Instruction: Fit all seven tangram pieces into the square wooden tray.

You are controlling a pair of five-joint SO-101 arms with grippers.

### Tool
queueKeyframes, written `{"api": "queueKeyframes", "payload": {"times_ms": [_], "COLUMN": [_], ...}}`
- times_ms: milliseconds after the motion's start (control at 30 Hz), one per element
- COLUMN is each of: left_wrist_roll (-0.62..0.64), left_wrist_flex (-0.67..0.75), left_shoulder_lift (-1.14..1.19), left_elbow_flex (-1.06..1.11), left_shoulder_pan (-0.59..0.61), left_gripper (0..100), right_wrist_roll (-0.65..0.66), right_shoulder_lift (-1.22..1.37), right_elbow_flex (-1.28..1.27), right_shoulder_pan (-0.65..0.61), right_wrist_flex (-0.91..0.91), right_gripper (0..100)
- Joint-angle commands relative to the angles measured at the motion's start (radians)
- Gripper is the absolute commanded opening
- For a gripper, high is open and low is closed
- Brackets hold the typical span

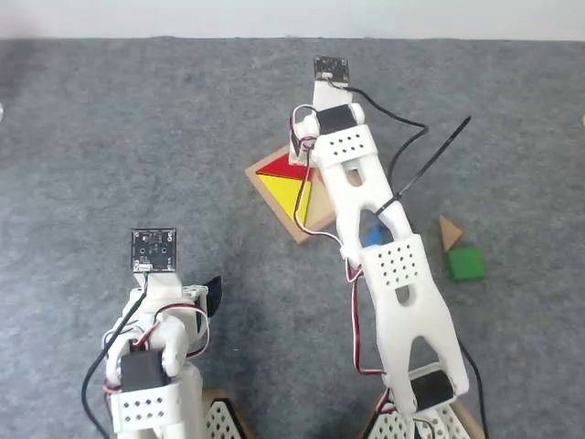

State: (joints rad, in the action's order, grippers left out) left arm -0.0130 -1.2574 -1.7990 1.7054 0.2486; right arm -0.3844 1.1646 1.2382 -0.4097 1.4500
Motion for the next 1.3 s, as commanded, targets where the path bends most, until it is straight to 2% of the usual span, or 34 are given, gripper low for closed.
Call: {"api": "queueKeyframes", "payload": {"times_ms": [0, 100, 567, 800, 1100, 1267], "left_wrist_roll": [0.008, 0.008, 0.008, 0.008, 0.008, 0.008], "left_wrist_flex": [-0.005, -0.005, -0.005, -0.005, -0.005, -0.005], "left_shoulder_lift": [-0.021, -0.021, -0.021, -0.021, -0.021, -0.021], "left_elbow_flex": [-0.022, -0.022, -0.022, -0.022, -0.022, -0.022], "left_shoulder_pan": [0.0, 0.0, 0.0, 0.0, 0.0, 0.0], "left_gripper": [27, 27, 27, 27, 27, 27], "right_wrist_roll": [-0.003, -0.069, -0.087, -0.087, -0.049, -0.046], "right_shoulder_lift": [0.016, 0.042, 0.051, 0.076, 0.074, 0.054], "right_elbow_flex": [0.084, 0.118, 0.137, 0.086, 0.089, 0.204], "right_shoulder_pan": [0.038, 0.051, 0.053, 0.041, -0.002, -0.016], "right_wrist_flex": [0.018, 0.038, 0.079, 0.074, 0.124, 0.2], "right_gripper": [34.6, 34.6, 34.5, 20.3, 20.3, 20.3]}}
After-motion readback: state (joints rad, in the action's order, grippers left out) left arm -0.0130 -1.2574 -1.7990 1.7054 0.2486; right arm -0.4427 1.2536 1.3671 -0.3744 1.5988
